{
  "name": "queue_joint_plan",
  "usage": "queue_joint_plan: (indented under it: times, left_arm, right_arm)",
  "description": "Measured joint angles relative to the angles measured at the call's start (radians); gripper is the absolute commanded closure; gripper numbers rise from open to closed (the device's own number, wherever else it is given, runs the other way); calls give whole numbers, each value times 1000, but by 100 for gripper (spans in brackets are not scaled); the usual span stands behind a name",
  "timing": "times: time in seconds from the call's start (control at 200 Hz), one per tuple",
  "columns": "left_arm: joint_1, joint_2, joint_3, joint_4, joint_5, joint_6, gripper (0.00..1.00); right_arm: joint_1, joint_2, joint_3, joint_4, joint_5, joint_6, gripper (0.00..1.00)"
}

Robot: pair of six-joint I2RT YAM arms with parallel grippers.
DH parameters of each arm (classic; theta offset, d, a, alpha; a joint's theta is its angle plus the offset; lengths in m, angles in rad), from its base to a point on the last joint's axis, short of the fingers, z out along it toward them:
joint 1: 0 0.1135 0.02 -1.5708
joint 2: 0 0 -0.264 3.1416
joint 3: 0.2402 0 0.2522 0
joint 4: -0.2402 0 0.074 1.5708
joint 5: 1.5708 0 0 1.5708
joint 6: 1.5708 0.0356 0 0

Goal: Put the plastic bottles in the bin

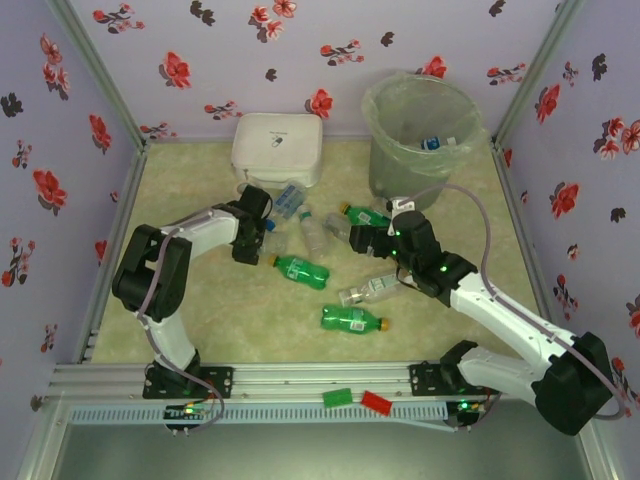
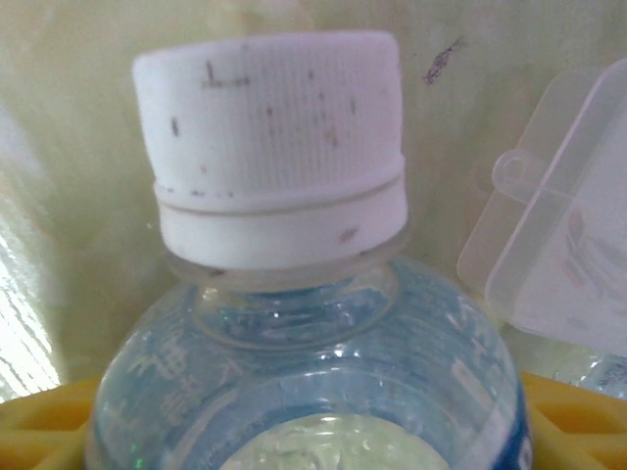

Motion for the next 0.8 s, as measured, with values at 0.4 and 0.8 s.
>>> queue_joint_plan:
  times: [0.4, 0.8]
  left_arm:
    - [13, -48, -47, 74, -51, 68, 44]
    - [-3, -384, -317, 504, -49, 401, 44]
  right_arm:
    - [0, 56, 2, 13, -15, 0, 0]
    - [0, 87, 27, 112, -166, -19, 3]
